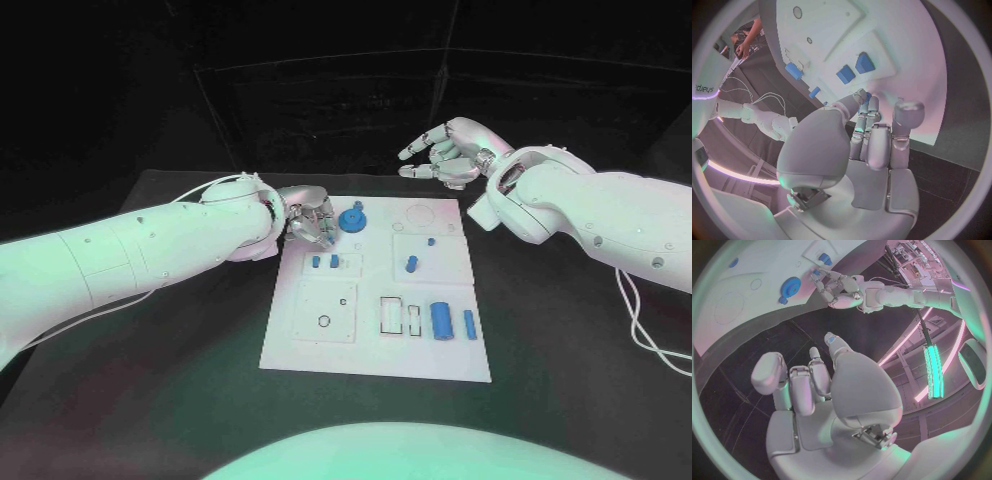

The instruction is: Assemble the parts on the task board

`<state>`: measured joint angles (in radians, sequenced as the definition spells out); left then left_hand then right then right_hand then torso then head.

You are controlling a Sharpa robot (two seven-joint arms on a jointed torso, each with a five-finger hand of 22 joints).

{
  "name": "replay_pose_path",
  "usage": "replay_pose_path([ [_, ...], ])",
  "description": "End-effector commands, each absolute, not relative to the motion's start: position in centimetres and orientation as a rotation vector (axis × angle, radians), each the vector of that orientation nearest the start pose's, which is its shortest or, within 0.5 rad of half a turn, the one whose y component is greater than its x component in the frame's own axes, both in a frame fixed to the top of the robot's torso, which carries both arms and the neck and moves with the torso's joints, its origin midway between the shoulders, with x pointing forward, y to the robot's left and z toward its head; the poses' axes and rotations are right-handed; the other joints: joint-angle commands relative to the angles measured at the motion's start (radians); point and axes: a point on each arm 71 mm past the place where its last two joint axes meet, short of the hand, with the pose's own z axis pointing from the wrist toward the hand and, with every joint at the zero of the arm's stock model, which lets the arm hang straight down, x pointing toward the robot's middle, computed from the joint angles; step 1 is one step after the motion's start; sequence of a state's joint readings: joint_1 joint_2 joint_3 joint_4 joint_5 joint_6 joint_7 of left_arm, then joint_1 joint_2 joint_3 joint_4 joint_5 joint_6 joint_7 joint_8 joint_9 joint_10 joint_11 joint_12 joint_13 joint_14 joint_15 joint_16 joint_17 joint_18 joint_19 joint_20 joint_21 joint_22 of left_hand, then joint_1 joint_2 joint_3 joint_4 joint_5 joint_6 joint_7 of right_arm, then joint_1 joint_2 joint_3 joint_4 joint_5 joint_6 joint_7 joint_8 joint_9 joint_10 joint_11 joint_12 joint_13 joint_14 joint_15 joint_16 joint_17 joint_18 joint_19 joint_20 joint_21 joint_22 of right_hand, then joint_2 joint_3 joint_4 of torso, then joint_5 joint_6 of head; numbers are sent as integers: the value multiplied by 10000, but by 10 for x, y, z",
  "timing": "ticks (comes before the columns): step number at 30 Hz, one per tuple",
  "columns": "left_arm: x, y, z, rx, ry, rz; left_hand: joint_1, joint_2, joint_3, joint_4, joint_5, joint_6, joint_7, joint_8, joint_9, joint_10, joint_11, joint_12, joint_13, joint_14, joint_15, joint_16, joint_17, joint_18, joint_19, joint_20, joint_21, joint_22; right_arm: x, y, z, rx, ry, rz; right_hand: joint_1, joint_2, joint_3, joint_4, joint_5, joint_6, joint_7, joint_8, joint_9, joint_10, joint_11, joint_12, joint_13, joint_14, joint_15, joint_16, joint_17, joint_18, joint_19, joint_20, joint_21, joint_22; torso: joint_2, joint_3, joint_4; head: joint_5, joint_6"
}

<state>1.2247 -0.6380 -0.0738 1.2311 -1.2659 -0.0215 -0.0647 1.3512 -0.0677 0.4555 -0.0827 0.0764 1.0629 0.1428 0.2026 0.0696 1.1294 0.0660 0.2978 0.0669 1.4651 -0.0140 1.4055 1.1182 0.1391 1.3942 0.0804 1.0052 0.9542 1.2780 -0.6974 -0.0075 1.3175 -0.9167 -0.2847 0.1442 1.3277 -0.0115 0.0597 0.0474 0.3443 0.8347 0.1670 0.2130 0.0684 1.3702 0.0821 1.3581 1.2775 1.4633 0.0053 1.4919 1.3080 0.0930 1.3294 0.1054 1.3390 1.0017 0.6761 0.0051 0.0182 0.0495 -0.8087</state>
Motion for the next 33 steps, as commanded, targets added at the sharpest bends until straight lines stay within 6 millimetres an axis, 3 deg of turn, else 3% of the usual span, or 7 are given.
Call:
replay_pose_path([
  [1, 528, 175, -222, 1191, 20158, -6631, -50, -138, 69, -29, -1, -202, 15, -161, -48, -5, 66, -92, 12, 136, 26, 8, -23, -122, 17, 53, 80, 67, 537, -181, -140, 2064, 15882, 10535, -2, 135, -18, 53, 62, -7, 11, 37, -11, -37, -40, -7, -2, 682, -65, -54, 774, 114, -48, -21, -43, -11, 1, -1, -14, 2, -6],
  [8, 528, 174, -223, 1196, 20195, -6605, -237, -289, 113, -17, -6, -696, 37, -540, -69, -210, 124, -320, -8, 115, 78, -3, -84, -119, -20, 102, 94, 110, 537, -182, -140, 2069, 15880, 10529, -2, 135, -18, 53, 62, -7, 11, 37, -11, -37, -40, -7, -2, 682, -65, -54, 774, 114, -48, -21, -43, -11, 1, 4, 0, -7, -12],
  [24, 529, 178, -222, 965, 19892, -6495, -348, -471, 187, -56, -7, -1152, 110, -872, -62, -482, 192, -582, -13, 108, 127, -3, -135, -116, -44, 150, 136, 192, 537, -186, -140, 2122, 15847, 10444, 13, 126, -7, 53, 106, -1, 7, 55, -11, -222, -42, -192, -244, 638, -67, -149, 580, 173, -188, -22, -188, -339, -11, -1, 15, -12, 27],
  [27, 528, 182, -221, 884, 19784, -6475, -398, -556, 178, -64, -8, -1254, 108, -937, -55, -694, 235, -709, -25, 107, 158, -9, -163, -112, -62, 172, 112, 179, 537, -189, -140, 2183, 15898, 10351, 56, 115, 40, 53, 122, -2, -13, 84, -13, -962, -66, -1035, -1280, 570, -85, -302, 324, 250, -377, -43, -415, -776, -18, -4, 10, 5, 43],
  [30, 527, 187, -219, 696, 19674, -6512, -640, -786, -81, 14, -35, -1416, 77, -1028, -48, -968, 285, -819, -13, 117, 194, -18, -198, -69, -115, 207, -74, -5, 538, -193, -142, 2257, 16038, 10191, 172, 88, 190, 33, 133, -2, -52, 116, -13, -2402, -124, -3112, -3600, 438, -150, -617, -163, 369, -689, -90, -843, -1528, -28, -11, 23, 1, 78],
  [33, 526, 192, -218, 515, 19543, -6566, -787, -914, -405, 88, -53, -1473, 81, -1059, -37, -1201, 303, -874, -4, 121, 203, -35, -238, -35, -144, 224, -225, -154, 538, -196, -143, 2280, 16144, 10039, 234, -12, 326, 12, 131, 48, -78, 156, -12, -2975, -160, -4518, -5102, 395, -200, -797, -388, 437, -808, -144, -1119, -1951, -32, 1, 37, 6, 104],
])
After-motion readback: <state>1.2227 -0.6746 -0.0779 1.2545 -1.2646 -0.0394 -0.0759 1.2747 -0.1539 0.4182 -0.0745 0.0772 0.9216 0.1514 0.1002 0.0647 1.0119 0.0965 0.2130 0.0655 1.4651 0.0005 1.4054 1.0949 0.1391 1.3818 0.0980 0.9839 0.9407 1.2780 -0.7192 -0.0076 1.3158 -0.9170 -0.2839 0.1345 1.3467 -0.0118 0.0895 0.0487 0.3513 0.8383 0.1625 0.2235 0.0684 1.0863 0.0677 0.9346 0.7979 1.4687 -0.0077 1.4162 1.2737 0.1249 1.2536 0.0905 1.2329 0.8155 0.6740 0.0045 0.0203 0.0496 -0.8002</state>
